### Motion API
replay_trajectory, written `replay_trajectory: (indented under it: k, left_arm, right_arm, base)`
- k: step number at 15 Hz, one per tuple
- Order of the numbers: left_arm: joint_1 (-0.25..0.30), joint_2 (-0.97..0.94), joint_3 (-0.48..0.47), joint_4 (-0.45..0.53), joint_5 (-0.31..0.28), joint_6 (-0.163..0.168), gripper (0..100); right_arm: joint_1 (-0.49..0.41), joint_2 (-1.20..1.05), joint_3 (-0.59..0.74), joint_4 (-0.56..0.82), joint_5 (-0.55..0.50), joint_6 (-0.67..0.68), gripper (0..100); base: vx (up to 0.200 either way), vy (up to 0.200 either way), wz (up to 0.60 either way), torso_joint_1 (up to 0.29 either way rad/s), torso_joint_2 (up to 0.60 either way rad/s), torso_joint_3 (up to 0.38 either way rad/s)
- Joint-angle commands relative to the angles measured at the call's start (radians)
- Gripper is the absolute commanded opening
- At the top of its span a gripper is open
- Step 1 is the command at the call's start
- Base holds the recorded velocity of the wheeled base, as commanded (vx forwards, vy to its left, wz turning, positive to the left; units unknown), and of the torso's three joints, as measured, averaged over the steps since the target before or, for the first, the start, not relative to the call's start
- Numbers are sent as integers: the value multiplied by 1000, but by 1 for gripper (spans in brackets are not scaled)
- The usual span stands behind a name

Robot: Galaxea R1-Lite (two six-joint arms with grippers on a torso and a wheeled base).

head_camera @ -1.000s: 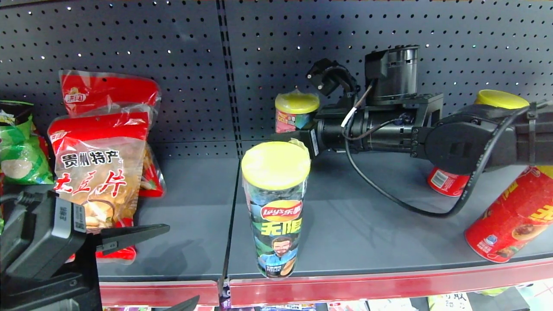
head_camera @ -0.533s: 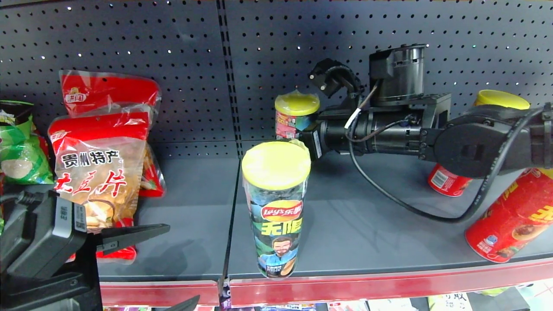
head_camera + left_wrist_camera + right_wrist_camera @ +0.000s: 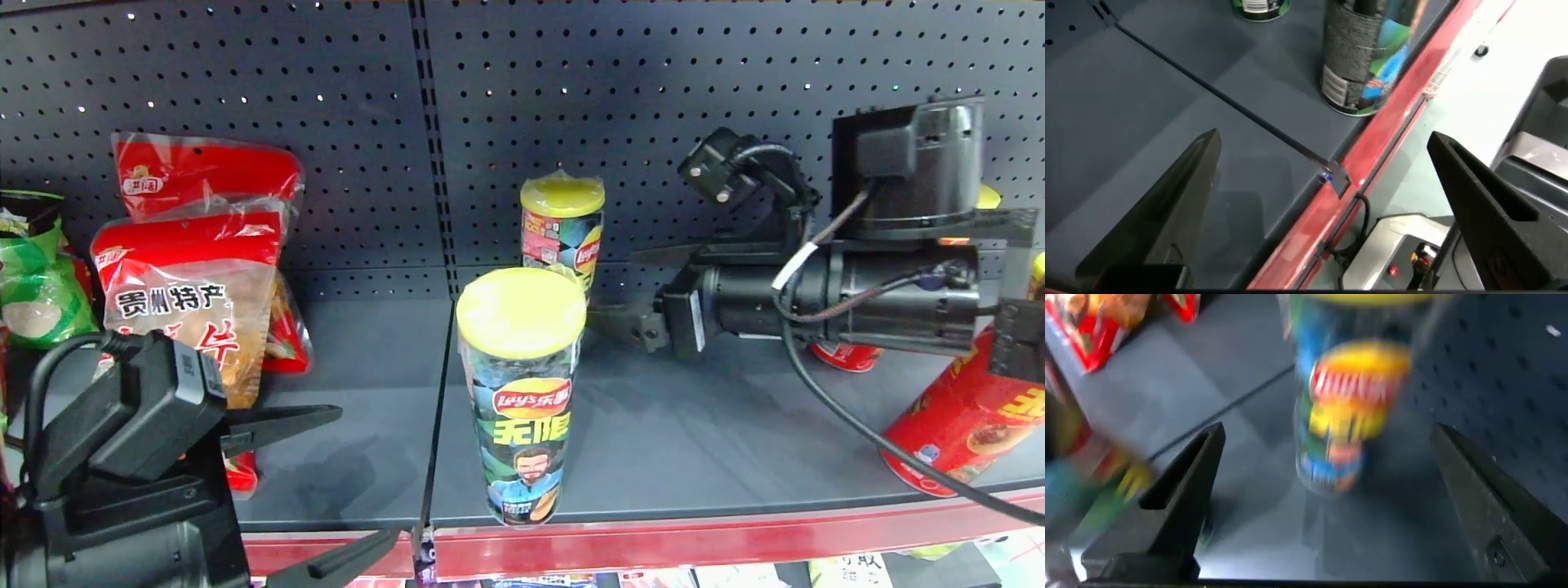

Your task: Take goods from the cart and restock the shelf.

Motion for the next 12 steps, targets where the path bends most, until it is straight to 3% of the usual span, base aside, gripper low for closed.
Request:
replay_trajectory:
  k: [1, 4, 6, 12]
  left_arm:
    - [8, 60, -18, -1, 21, 0, 100]
    - [35, 129, -49, -4, 76, 2, 100]
    - [35, 183, -76, -6, 151, 3, 100]
    - [-2, 250, -116, -7, 162, 9, 100]
  right_arm:
    - [3, -145, 96, -1, -10, 0, 100]
    - [6, -306, 199, -1, -8, 0, 100]
    - [32, -430, 267, 1, -8, 0, 100]
    - [73, -694, 441, 1, -10, -6, 100]
  base:
    - [0, 0, 0, 0, 0, 0]
    - [0, 0, 0, 0, 0, 0]
    - [0, 0, 0, 0, 0, 0]
    - [0, 0, 0, 0, 0, 0]
